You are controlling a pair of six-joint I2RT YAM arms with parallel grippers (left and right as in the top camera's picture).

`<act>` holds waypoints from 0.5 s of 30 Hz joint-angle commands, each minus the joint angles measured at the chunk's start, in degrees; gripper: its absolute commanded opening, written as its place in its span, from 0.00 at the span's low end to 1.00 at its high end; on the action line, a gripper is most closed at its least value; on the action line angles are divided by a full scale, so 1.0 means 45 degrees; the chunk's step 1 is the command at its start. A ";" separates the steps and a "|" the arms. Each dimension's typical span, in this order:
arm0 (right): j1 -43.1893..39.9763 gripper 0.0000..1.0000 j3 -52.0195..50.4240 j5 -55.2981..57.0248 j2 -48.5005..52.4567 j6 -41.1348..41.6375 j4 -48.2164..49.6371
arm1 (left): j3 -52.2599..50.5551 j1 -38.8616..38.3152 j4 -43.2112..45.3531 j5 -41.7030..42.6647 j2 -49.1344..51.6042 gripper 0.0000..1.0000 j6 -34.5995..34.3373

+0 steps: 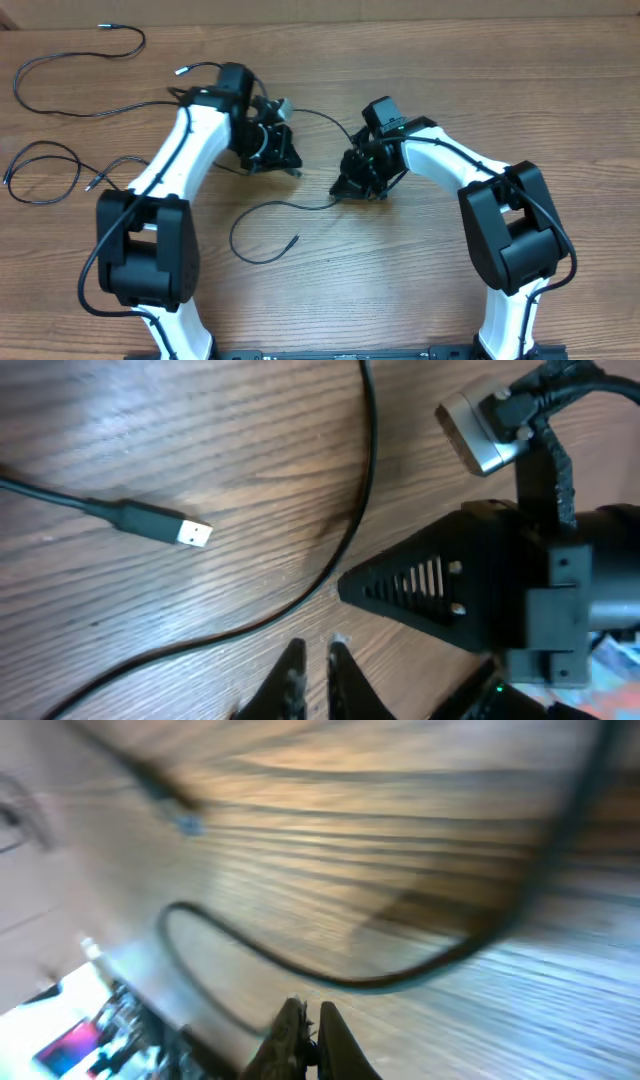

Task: Untangle cables

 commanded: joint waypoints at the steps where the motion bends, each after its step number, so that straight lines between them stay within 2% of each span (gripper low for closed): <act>1: -0.0185 0.04 -0.0029 -0.2229 -0.0607 -0.0476 0.0588 | 0.0117 0.0209 -0.0452 0.1127 -0.0155 0.15 0.1447; 3: -0.0194 0.04 -0.0029 -0.1404 -0.0607 -0.0277 0.0432 | 0.0117 0.0102 -0.0709 0.0894 -0.0155 0.19 0.1812; 5: -0.0194 0.04 -0.0029 0.0714 -0.0607 -0.0058 -0.0389 | 0.0117 -0.0005 -0.0748 0.0325 -0.0155 0.24 0.1812; 7: -0.0131 0.05 -0.0029 0.2560 -0.0607 -0.0034 -0.1273 | 0.0117 -0.0155 -0.0733 -0.0141 -0.0155 0.40 0.1817; 9: -0.0073 0.19 -0.0029 0.3672 -0.0607 0.0005 -0.1923 | 0.0107 -0.0427 -0.0641 -0.0840 -0.0141 0.51 0.1821; 10: -0.0073 0.21 -0.0029 0.3755 -0.0607 0.0000 -0.1987 | 0.0107 -0.0559 -0.0636 -0.1195 -0.0126 0.54 0.1821; 11: -0.0117 0.26 -0.0029 0.3769 -0.0607 0.0005 -0.1987 | 0.0107 -0.0733 -0.0636 -0.1603 -0.0073 0.54 0.1821; 13: -0.0457 0.47 0.0136 0.3725 -0.0607 0.0010 -0.2186 | 0.0083 -0.1205 -0.0617 -0.2331 0.0015 0.54 0.1826; 15: -0.1175 0.57 0.0622 0.3730 -0.0607 -0.0005 -0.3079 | 0.0073 -0.1948 -0.0437 -0.2453 0.0180 0.55 0.2312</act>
